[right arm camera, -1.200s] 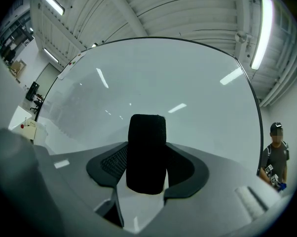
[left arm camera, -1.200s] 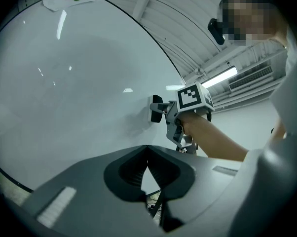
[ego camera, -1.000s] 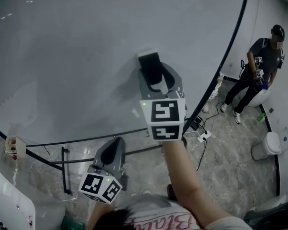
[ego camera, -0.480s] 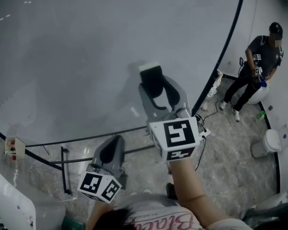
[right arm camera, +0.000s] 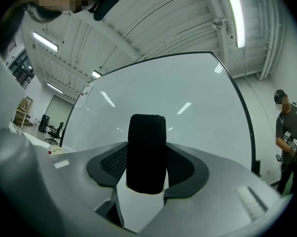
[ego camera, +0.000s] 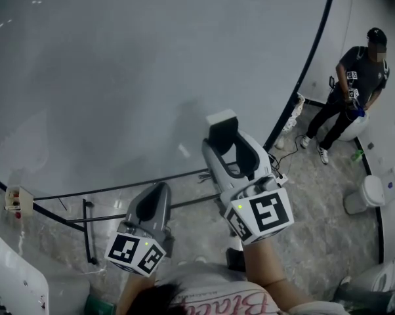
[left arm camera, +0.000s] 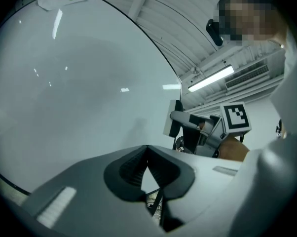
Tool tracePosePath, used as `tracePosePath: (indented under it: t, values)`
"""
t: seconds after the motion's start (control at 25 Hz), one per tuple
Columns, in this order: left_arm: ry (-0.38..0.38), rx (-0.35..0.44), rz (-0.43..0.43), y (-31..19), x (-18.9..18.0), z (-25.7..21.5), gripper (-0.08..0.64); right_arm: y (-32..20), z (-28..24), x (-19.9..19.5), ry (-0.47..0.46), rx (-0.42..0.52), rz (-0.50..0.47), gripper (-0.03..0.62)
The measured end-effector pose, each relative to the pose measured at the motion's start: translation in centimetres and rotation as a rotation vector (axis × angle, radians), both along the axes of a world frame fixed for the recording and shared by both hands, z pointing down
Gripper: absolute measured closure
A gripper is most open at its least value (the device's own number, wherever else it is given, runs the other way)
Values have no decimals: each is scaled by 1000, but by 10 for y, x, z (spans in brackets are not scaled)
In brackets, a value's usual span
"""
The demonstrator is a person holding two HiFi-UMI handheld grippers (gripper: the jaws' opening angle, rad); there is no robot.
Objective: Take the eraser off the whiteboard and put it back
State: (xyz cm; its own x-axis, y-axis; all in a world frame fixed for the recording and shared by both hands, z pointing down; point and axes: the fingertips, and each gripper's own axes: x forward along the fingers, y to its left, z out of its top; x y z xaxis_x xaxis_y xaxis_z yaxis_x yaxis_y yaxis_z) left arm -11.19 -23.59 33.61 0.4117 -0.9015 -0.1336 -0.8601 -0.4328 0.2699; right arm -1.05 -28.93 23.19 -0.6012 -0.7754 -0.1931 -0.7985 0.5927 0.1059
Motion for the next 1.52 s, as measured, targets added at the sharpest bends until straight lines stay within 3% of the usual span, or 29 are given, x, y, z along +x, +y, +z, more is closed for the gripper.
tracePosePath:
  t: [0.36, 0.76, 1.52]
  values:
    - [4, 9, 13, 5, -2, -3, 561, 36, 27, 11, -11, -38, -32, 367]
    - [-5, 22, 18, 3, -3, -5, 561, 34, 44, 14, -1, -91, -28, 367]
    - [6, 32, 17, 2, -4, -7, 561, 21, 38, 7, 69, -53, -1, 367]
